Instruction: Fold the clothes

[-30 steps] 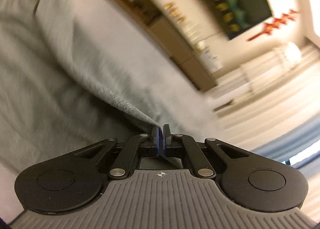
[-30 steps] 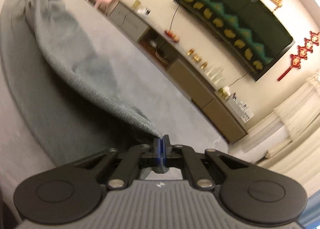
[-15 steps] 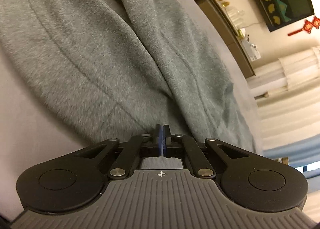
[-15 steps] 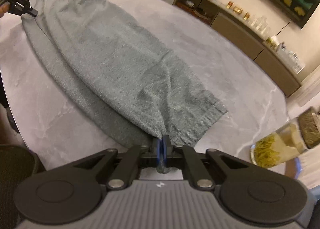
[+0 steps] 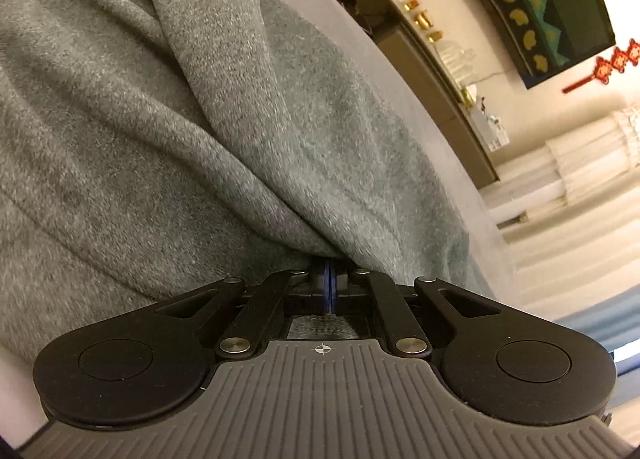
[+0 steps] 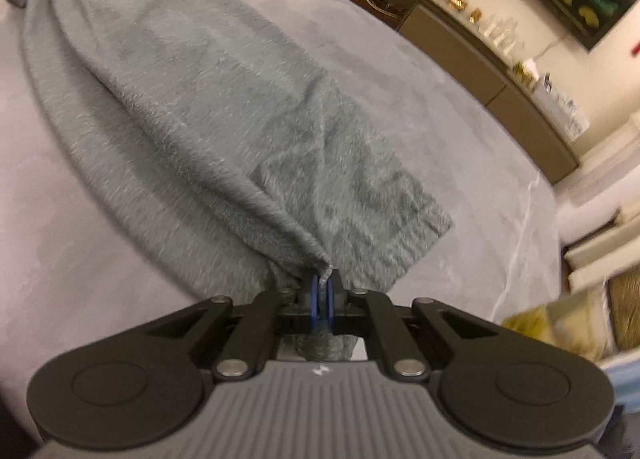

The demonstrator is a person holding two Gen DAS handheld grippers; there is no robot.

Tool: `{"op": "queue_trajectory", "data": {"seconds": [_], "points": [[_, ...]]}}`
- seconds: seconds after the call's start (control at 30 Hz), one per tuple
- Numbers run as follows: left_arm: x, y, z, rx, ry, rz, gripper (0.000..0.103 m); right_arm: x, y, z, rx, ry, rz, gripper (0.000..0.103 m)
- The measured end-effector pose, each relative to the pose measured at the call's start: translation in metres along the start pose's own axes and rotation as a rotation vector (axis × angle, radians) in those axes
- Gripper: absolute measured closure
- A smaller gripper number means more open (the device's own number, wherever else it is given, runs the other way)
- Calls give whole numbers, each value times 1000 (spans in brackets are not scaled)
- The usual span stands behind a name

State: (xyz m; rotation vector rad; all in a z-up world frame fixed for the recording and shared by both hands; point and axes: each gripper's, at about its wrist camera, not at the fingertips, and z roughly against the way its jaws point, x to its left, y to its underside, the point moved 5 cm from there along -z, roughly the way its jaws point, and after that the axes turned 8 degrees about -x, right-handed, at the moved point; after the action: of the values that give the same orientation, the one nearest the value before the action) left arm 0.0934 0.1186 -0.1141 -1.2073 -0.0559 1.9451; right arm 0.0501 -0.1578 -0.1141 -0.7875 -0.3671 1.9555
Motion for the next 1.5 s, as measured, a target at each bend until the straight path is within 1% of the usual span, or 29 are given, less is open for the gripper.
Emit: {"op": "queue_trajectory", "data": {"seconds": [0.07,0.17,0.27,0.3,0.37,0.43,0.5,0.57,0.63,0.67,0.73,0.8,0.83,0.87,0.93,0.97,1.03,1.1,1.13,1.17,1.2,1.23,1.3,1.33,1.37,1.4,1.43,1.47,1.5], "points": [[-1,-1,-1,4,-10,3,103,-2,3,6,2,-19,-35,96],[-10,5,9,27,-16,-43,103,-3,2,20,11,-38,-40,91],[-18,15,32,49,31,-54,103,5,5,37,22,-43,17,91],[-19,16,38,52,42,-54,103,9,7,40,43,-39,50,91],[-19,18,48,54,43,-60,101,15,10,44,88,-36,115,86],[-20,17,56,46,36,-82,97,14,7,51,97,-37,121,85],[-16,14,60,27,-3,-103,92,6,-8,62,39,-59,60,85],[-7,10,61,11,-41,-90,91,4,-25,71,-44,-105,-32,73],[6,6,61,-6,-76,-67,90,4,-43,72,-114,-148,-122,66],[12,4,60,-13,-89,-60,89,7,-47,61,-102,-149,-146,65],[25,1,61,-28,-110,-40,96,13,-55,38,-76,-150,-193,65],[42,-4,69,-48,-128,-6,101,24,-50,9,20,-124,-167,66],[50,-9,76,-61,-143,16,101,29,-45,-5,74,-111,-148,67],[59,-13,84,-77,-161,33,101,26,-42,-9,80,-105,-163,62],[78,-25,103,-123,-208,60,95,15,-37,-14,113,-101,-225,62],[88,-33,113,-159,-230,80,89,9,-35,-15,146,-66,-223,61],[104,-50,132,-234,-254,124,88,6,-34,-17,198,-6,-171,58],[108,-66,144,-282,-247,128,84,5,-38,-20,258,58,-118,60],[104,-74,144,-285,-223,106,82,6,-42,-21,288,96,-86,68],[101,-80,142,-276,-201,77,78,12,-58,-18,271,138,-64,71],[101,-86,135,-253,-195,52,75,19,-74,-16,253,177,-42,70],[104,-91,128,-229,-205,41,75,36,-97,-11,195,151,-42,70],[112,-101,113,-182,-224,17,79,71,-142,-2,81,98,-42,70],[117,-106,106,-165,-232,8,79,98,-162,0,23,34,-30,71],[125,-111,102,-158,-247,6,79,122,-177,-1,-13,-36,-23,71],[135,-115,101,-156,-256,18,94,143,-188,-6,-29,-100,-22,71],[146,-118,103,-153,-250,35,99,162,-196,-16,-26,-144,-16,71],[157,-122,108,-159,-257,44,103,170,-197,-27,-5,-151,-8,71],[166,-125,116,-186,-282,42,103,178,-197,-38,16,-158,-3,71]]}}
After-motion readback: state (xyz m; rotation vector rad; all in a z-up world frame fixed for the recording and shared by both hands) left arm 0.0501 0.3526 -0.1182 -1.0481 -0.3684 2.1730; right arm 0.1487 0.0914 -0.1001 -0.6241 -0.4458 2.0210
